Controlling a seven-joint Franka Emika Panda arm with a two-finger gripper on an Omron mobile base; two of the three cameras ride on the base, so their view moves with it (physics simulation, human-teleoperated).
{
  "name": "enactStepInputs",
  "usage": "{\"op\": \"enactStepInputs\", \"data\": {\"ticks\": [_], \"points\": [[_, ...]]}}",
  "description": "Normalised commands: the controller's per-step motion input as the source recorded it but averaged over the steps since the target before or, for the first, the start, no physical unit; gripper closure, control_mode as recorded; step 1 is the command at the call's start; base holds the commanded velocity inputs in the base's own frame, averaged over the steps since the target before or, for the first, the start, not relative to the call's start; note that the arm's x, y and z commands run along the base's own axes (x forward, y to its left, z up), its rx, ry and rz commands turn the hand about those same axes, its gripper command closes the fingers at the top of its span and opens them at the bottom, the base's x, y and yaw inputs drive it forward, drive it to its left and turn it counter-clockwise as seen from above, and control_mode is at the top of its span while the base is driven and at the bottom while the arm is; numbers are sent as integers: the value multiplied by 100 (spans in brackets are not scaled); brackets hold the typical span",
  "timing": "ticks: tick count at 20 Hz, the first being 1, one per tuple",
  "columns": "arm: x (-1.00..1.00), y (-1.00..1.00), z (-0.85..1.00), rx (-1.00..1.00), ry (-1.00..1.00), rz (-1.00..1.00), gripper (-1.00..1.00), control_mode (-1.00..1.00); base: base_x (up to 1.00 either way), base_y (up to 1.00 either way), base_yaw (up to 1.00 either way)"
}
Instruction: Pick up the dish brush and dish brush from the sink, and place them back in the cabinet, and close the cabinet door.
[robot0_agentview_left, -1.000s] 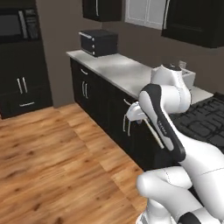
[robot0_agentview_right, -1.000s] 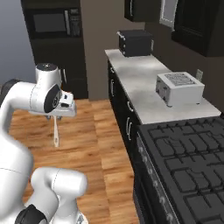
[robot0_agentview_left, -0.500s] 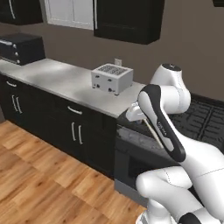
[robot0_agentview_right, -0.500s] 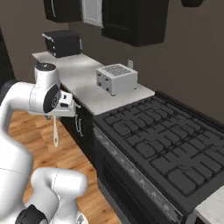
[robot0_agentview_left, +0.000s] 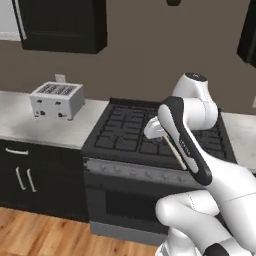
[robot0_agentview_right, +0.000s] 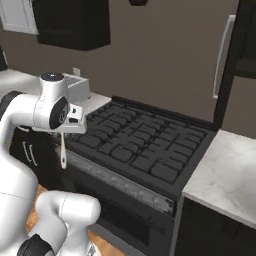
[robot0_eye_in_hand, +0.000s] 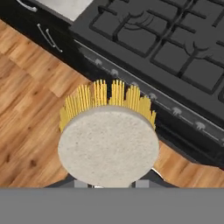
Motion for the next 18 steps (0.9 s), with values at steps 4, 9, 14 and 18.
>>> {"op": "enactStepInputs", "data": {"ticks": [4,9,14,18], "points": [[0,0,0,0,0,0,100,100,9,-5,-64],[0,0,0,0,0,0,100,100,7,-15,-53],[0,0,0,0,0,0,100,100,9,-27,-33],[0,0,0,0,0,0,100,100,9,-43,-18]]}}
